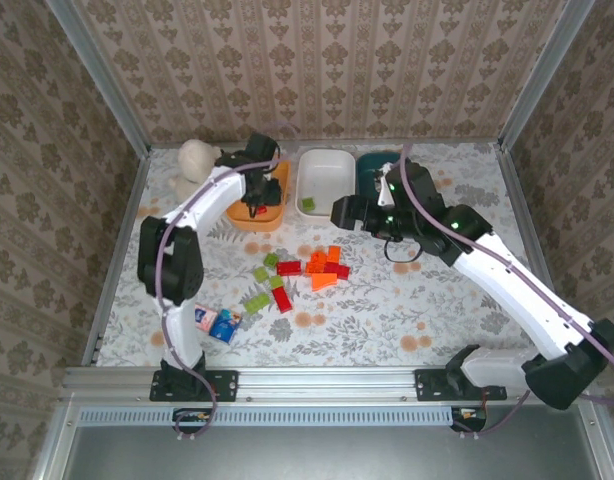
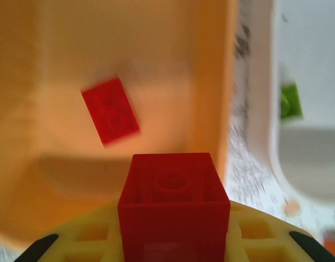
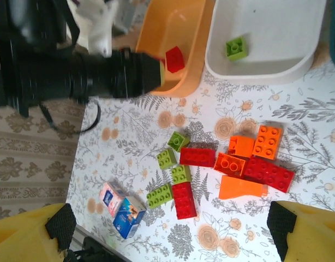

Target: Sort the legos into containers by color

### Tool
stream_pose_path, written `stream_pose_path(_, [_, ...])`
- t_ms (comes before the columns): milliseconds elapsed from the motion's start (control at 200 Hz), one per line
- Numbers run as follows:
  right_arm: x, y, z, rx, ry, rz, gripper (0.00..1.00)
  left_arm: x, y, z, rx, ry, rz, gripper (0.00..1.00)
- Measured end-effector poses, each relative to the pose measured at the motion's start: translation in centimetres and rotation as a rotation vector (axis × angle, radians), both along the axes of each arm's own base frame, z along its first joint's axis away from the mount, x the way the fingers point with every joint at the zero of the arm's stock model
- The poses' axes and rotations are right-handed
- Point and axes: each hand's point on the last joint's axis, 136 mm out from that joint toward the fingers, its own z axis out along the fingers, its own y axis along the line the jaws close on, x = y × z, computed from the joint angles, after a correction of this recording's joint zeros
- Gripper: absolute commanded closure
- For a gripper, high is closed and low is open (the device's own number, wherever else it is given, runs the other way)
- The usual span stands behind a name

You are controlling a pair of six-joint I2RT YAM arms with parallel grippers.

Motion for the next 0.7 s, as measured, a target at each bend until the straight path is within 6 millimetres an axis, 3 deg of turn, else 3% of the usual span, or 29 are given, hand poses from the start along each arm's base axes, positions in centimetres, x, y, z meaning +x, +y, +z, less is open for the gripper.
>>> stream_pose_path(125, [1.0,0.4,0.1,0.02,0.015,0.008,0.07,4.9,1.0,-1.0,0.0,-0.018,0.055,0.85])
stream_pose_path(275, [1.9,0.8,0.0,0.039,0.018,0.015,0.08,8.1,2.1,-3.3,0.003,-0.001,0.092,0.85])
stream_pose_path(545, [2.3,1.5,-0.9,0.042,0.047,0.035,0.07,8.9,2.3,-6.9,-0.022,0.063,0.095,0.79])
stream_pose_path(700, [2.7,1.9,-1.4,0.039,0.063,0.044,0.09,8.8,1.8,-7.6,-0.04,0.082,0.084,0.61])
